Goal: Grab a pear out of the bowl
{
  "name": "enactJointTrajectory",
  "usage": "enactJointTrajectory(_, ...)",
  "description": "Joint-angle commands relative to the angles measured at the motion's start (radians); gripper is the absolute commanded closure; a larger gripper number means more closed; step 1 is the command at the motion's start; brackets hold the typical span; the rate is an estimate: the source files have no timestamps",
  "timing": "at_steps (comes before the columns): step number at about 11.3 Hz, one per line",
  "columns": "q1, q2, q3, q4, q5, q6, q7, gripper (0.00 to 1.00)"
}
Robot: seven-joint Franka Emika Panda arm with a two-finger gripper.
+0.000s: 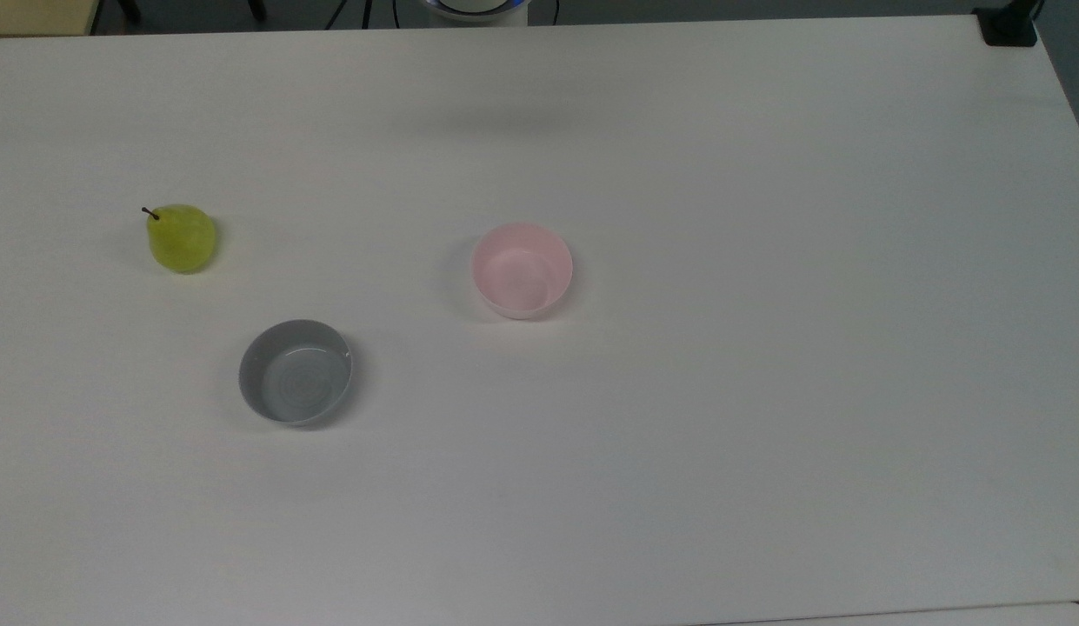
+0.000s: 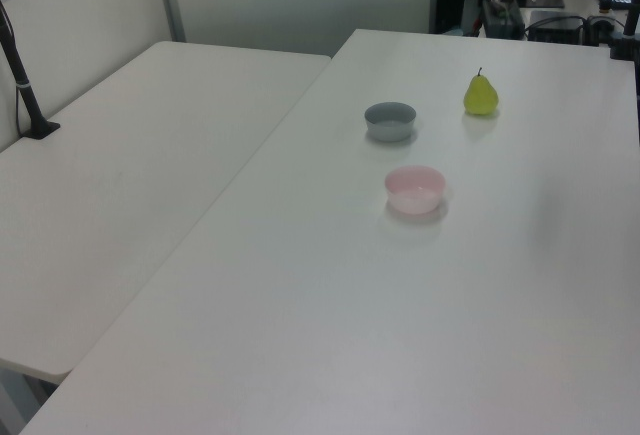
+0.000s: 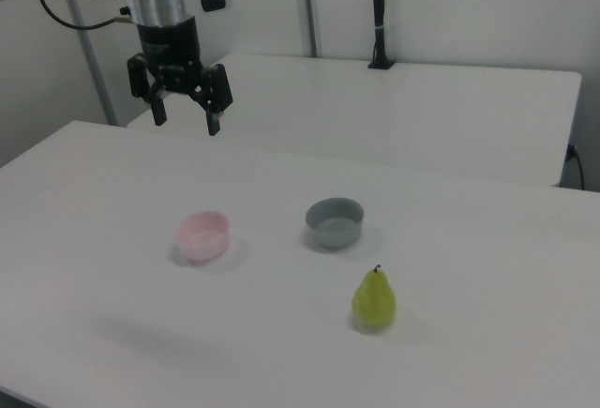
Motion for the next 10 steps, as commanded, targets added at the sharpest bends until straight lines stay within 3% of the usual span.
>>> enactJointTrajectory(1, 0.041, 0.023, -0.019, -0.034, 0.028, 0.093, 0.020, 0.00)
enactJointTrajectory(4, 0.050, 0.052, -0.020, -0.034, 0.026, 0.184, 0.025, 0.00)
enactJointTrajectory(10, 0.050, 0.057, -0.019, -0.029, 0.025, 0.189, 0.084, 0.00)
